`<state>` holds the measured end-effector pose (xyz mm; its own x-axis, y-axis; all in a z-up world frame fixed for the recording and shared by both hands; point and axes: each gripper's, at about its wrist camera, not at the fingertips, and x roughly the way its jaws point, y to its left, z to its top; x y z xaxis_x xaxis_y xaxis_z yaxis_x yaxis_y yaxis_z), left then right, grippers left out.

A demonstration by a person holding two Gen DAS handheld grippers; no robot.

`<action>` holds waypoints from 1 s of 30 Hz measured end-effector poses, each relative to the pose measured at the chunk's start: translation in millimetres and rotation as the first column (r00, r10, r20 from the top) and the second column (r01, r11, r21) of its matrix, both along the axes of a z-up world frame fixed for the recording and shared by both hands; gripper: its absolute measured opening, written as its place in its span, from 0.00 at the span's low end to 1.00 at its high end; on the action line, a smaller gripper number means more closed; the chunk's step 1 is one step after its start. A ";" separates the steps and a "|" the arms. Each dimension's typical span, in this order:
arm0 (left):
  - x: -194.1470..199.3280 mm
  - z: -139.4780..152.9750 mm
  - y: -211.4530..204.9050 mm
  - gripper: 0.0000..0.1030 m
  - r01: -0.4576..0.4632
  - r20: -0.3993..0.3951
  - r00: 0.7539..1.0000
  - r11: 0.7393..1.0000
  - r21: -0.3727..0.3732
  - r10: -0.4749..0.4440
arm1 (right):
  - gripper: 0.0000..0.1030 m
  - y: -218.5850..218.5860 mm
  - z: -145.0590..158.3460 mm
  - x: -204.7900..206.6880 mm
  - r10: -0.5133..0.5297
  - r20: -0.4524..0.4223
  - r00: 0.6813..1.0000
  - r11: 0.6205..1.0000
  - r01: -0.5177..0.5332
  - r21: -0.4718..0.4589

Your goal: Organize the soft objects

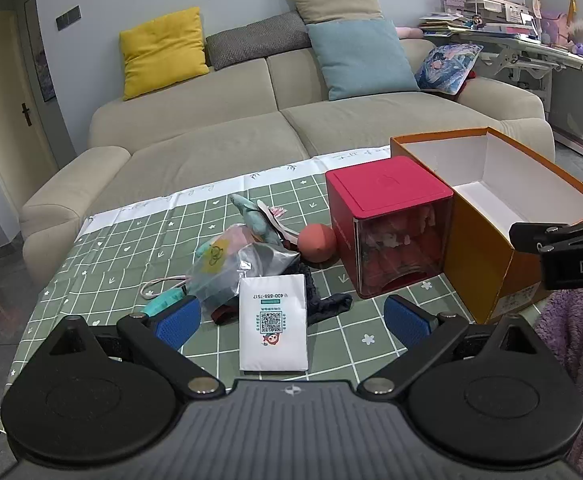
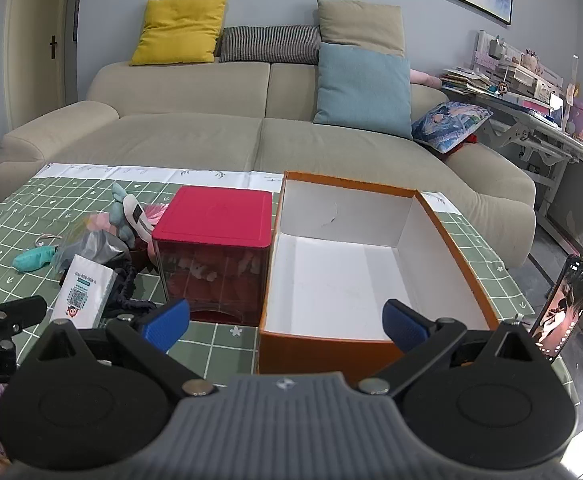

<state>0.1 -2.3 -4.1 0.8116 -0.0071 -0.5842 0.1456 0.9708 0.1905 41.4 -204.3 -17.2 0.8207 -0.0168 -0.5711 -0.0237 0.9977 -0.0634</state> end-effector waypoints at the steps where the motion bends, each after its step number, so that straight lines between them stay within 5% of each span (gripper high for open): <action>1: 0.7 -1.5 0.4 1.00 0.000 -0.002 1.000 1.000 -0.002 0.000 | 0.98 -0.2 -0.1 -0.1 0.000 -0.001 1.000 1.000 0.000 0.000; 30: -1.0 0.4 0.2 1.00 -0.002 -0.004 1.000 1.000 -0.015 0.002 | 0.98 -0.4 0.3 0.6 0.000 -0.007 1.000 1.000 0.000 -0.002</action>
<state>-0.9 -2.1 -3.7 0.8094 -0.0140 -0.5870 0.1442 0.9739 0.1756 42.0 -204.7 -16.9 0.8168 -0.0175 -0.5766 -0.0244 0.9976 -0.0647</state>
